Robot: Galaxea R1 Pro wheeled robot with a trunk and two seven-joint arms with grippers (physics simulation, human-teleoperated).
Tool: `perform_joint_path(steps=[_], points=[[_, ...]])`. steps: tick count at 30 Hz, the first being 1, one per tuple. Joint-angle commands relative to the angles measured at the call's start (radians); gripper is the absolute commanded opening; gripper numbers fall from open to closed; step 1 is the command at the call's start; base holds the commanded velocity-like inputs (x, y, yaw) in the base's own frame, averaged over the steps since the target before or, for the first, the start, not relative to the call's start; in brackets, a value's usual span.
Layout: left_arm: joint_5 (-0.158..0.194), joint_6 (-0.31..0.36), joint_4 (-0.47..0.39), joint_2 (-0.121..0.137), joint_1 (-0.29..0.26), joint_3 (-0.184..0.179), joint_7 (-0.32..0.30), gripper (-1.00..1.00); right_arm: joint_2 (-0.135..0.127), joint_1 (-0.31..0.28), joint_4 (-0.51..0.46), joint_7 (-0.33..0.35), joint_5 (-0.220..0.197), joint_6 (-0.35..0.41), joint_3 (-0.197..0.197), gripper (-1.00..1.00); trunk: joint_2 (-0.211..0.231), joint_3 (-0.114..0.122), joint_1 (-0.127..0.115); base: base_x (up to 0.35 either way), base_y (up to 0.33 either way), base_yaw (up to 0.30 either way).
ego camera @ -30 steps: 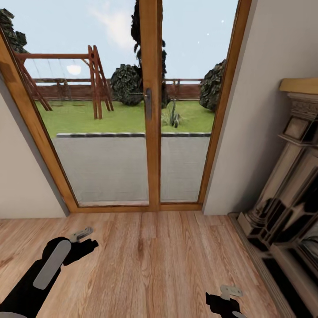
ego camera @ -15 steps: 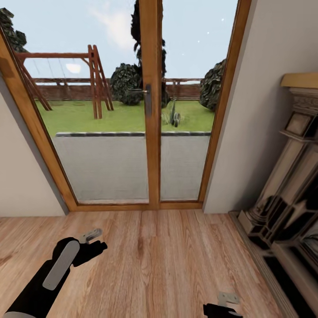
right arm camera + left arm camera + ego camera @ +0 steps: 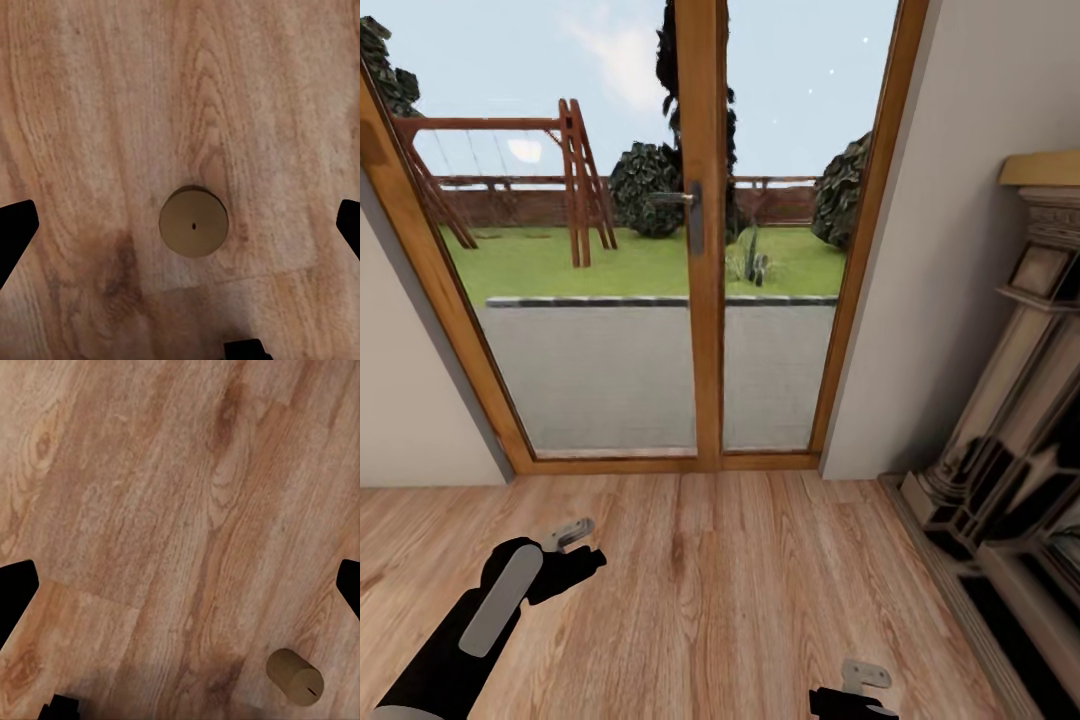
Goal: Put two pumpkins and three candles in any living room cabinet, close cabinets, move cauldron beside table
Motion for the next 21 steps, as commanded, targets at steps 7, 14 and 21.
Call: perform_joint_path(steps=[7,14,21], points=[[0.011,0.002,-0.001,-0.006,-0.001,-0.001,0.010,1.00,0.000,-0.001,-0.001,-0.006,-0.008,-0.003,0.008,1.00,-0.050,-0.023,0.027,0.000,0.000,0.000],[0.012,0.002,-0.001,-0.010,-0.001,0.003,0.010,1.00,0.000,0.000,-0.001,-0.006,-0.008,-0.003,0.008,1.00,-0.099,-0.045,0.054,0.000,0.000,0.000],[0.012,0.002,-0.001,-0.010,-0.001,0.010,0.010,1.00,0.000,0.000,-0.001,-0.006,-0.008,-0.004,0.008,1.00,-0.148,-0.067,0.081,0.000,0.000,0.000]])
